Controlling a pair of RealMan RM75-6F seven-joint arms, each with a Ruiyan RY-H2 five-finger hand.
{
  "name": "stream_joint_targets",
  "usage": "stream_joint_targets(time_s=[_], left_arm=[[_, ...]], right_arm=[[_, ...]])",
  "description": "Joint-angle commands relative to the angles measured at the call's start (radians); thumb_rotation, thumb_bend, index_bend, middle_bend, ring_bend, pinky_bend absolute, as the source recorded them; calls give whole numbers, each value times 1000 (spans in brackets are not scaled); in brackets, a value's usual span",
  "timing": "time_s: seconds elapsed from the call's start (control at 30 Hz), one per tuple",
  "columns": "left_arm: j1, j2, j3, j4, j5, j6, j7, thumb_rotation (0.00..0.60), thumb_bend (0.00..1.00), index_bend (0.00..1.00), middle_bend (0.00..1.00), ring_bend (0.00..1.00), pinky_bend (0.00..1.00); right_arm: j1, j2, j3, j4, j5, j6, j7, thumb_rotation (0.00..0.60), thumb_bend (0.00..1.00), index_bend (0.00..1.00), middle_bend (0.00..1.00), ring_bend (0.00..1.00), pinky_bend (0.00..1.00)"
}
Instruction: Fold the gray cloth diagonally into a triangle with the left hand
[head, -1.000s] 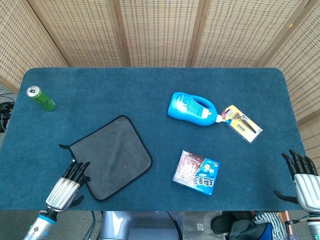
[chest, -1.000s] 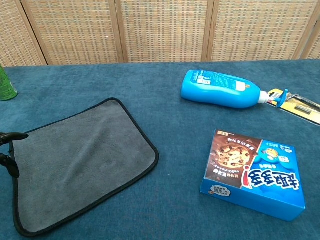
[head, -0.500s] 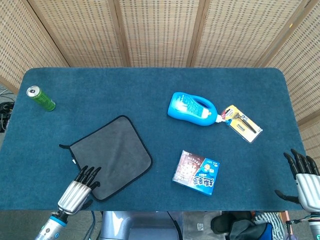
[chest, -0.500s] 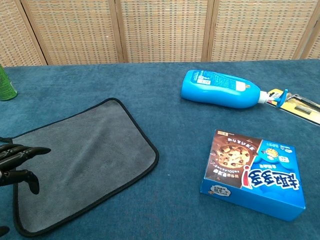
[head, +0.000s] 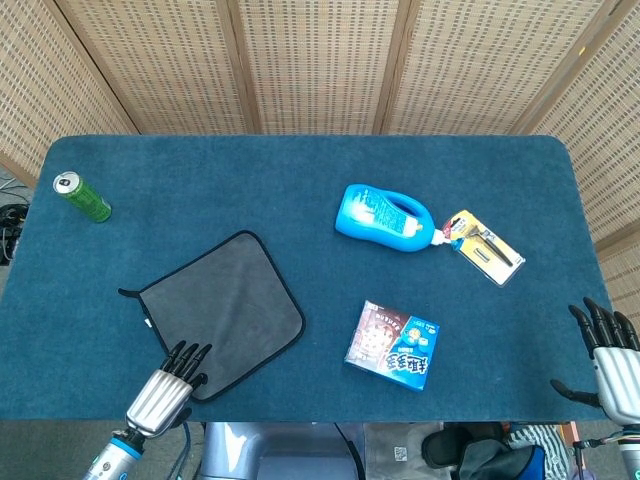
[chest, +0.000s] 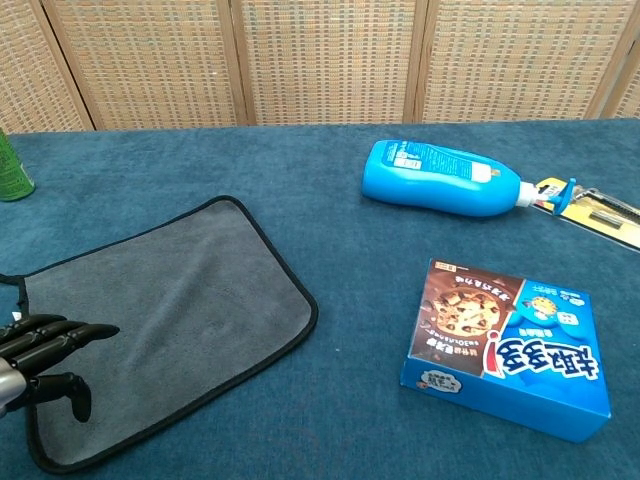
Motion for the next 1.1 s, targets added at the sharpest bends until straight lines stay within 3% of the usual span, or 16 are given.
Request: stream_joint_targets(time_s=[0.03,0.53,0.8,1.1], left_arm=[[0,-11,-3,10,-4,-3,2,600,264,387,0,0,0],[-26,-60,-32,40,-36,-28,-2,600,264,414,0,0,0],[-29,-69,-28,49,-24,-16,-15,600,312,522,0,0,0],[-36,-62,-35,53,-45,-23,4,600,314,532,0,0,0]], right_arm=[[0,0,0,0,0,0,0,600,0,0,0,0,0],[-3,2,3,1,-1,6,7,600,0,0,0,0,0],[-4,2,4,3,-3,11,12,600,0,0,0,0,0],[-7,5,7,3,-1,16,20,600,0,0,0,0,0]])
